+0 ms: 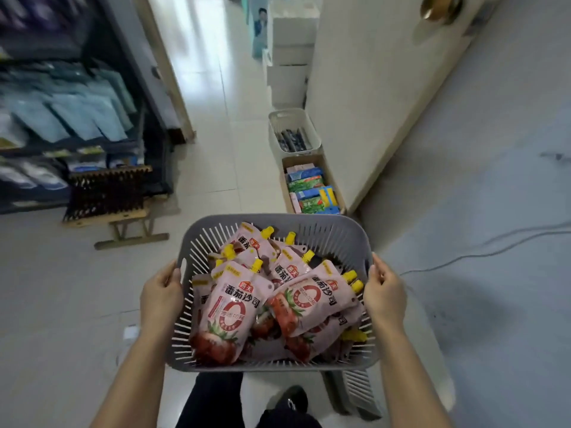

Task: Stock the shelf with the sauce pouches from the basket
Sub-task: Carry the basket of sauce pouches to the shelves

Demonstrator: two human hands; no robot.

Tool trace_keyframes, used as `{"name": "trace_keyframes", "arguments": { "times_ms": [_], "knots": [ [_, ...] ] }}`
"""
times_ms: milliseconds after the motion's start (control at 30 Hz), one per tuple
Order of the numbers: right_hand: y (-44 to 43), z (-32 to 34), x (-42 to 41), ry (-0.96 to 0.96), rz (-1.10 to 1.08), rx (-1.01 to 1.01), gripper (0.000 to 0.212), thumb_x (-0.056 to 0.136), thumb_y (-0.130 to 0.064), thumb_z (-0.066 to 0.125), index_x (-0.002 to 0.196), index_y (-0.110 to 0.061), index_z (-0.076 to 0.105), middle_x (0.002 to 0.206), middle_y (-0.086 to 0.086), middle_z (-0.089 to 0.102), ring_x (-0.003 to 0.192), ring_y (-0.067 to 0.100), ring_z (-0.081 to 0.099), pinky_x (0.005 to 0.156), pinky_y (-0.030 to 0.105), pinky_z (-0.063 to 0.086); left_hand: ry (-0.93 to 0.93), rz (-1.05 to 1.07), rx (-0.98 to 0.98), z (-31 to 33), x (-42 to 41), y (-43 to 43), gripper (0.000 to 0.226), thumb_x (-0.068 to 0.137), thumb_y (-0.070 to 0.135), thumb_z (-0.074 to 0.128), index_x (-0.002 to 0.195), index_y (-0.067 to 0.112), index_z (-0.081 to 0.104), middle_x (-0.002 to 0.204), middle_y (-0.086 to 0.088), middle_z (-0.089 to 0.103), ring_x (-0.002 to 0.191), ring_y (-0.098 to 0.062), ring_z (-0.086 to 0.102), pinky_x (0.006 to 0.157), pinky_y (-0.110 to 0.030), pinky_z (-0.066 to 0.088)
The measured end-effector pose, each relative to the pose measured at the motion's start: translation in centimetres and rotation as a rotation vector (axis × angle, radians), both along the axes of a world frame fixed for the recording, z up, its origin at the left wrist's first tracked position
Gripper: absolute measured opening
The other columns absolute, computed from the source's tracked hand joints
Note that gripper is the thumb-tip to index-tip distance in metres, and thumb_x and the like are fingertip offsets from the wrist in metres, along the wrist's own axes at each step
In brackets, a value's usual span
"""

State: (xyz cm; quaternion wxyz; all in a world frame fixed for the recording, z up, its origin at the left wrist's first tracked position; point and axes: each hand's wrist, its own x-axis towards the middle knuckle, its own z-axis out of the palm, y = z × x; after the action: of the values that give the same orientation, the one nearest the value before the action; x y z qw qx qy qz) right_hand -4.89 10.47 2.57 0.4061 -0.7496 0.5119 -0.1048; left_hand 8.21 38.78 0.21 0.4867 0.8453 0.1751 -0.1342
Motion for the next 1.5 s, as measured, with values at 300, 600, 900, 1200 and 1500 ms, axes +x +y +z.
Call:
{"name": "trace_keyframes", "arguments": {
  "times_ms": [300, 600, 900, 1200, 1500],
  "knots": [
    [12.2, 1.2, 18.0, -0.059, 0.324, 0.048, 0.035, 0.101, -0.017, 0.044, 0.133, -0.018, 0.056, 0.124, 0.001, 0.064, 0.097, 0.013, 0.058, 0.072, 0.023, 0.040, -0.015, 0.282, -0.028, 0.2, 8.7, 15.9, 0.033, 0.095, 0.026, 0.043, 0.120, 0.028, 0.065, 0.108, 0.000, 0.071, 0.102, -0.024, 0.065, 0.091, -0.043, 0.052],
    [25.3, 2.8, 34.3, -0.086, 0.605, 0.014, 0.035, 0.102, -0.020, 0.042, 0.135, -0.020, 0.055, 0.131, 0.003, 0.061, 0.103, 0.017, 0.058, 0.082, 0.024, 0.039, -0.099, 0.582, -0.032, 2.0, 16.2, 28.6, 0.033, 0.097, 0.018, 0.041, 0.116, 0.024, 0.067, 0.104, -0.005, 0.071, 0.099, -0.025, 0.065, 0.091, -0.040, 0.051],
    [37.8, 2.5, 49.6, -0.087, 0.926, -0.004, 0.035, 0.101, -0.021, 0.040, 0.126, -0.029, 0.062, 0.123, 0.004, 0.066, 0.111, 0.028, 0.059, 0.090, 0.038, 0.046, -0.124, 0.892, -0.005, 2.6, 22.4, 38.7, 0.030, 0.096, 0.016, 0.044, 0.102, 0.026, 0.071, 0.093, -0.002, 0.071, 0.092, -0.025, 0.064, 0.086, -0.041, 0.051],
    [51.0, 2.2, 63.6, -0.070, 1.207, 0.048, 0.037, 0.101, -0.024, 0.041, 0.135, -0.026, 0.056, 0.138, 0.002, 0.057, 0.126, 0.024, 0.052, 0.103, 0.037, 0.040, -0.127, 1.181, -0.020, 2.6, 28.4, 47.1, 0.029, 0.097, 0.019, 0.044, 0.106, 0.020, 0.071, 0.091, -0.006, 0.070, 0.092, -0.030, 0.064, 0.078, -0.038, 0.050],
    [66.9, 2.7, 72.4, -0.063, 1.335, 0.057, 0.035, 0.100, -0.022, 0.042, 0.131, -0.027, 0.059, 0.132, 0.003, 0.061, 0.115, 0.024, 0.058, 0.095, 0.037, 0.045, -0.159, 1.346, -0.047, 3.6, 33.4, 58.6, 0.029, 0.098, 0.017, 0.044, 0.090, 0.026, 0.069, 0.078, -0.004, 0.069, 0.075, -0.029, 0.065, 0.071, -0.038, 0.051]
  ]
}}
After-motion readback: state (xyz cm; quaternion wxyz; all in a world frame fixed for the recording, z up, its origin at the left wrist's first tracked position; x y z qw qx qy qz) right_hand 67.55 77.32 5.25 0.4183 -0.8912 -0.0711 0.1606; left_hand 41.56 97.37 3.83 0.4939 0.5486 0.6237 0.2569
